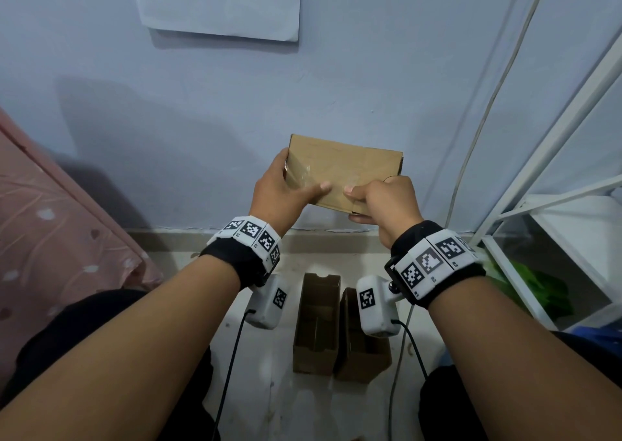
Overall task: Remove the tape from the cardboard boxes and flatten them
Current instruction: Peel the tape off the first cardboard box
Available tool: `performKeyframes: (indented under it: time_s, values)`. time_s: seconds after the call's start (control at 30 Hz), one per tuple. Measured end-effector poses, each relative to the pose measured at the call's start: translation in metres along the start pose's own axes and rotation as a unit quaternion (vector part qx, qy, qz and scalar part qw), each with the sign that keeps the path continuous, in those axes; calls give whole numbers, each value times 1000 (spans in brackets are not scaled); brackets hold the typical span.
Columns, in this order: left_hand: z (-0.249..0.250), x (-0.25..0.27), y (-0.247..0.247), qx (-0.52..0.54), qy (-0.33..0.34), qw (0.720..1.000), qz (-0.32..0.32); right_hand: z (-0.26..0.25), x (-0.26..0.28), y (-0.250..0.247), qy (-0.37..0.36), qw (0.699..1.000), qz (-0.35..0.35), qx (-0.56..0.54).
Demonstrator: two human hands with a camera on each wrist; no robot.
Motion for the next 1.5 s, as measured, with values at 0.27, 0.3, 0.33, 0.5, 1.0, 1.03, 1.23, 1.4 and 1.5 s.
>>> performKeyframes:
  time_s: [0.27,0.3,0.33,0.5,1.0,1.03,1.23,1.4,1.5]
  values:
    - [-1,-4,-6,40,-11,996,80,1,1,4,12,1000,-6,-21]
    - [-1,-4,-6,22,-1,996,83,1,1,3,15,1000,-9,-24]
    - [-1,-3,-6,-7,12,997,80,0,2,3,19,999,-12,-28]
    - [-1,1,-1,-83,32,995,42,-2,7,2,29,998,-25,-49]
    - [4,1,-3,-113,41,993,-10,-2,11,-6,59,996,-34,-54]
    - [4,2,-1,-118,43,992,-22,-2,11,-6,60,996,-33,-54]
    - [4,0,-5,-131,31,990,-27,-1,11,-7,72,996,-31,-50]
    - [2,-5,-8,-118,30,992,28,-2,12,-7,63,996,-47,-39]
    - [8,-9,-13,-166,72,980,88,-3,13,-3,54,996,-63,-32]
Point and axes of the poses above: each hand's wrist, its own x-axis away from the middle knuckle, its own y-axis out of the palm, z = x × y, the point moved 2 cm from there along -x, towards the middle knuckle, and after that the axes turned 12 degrees about x, right-handed, at the moved point
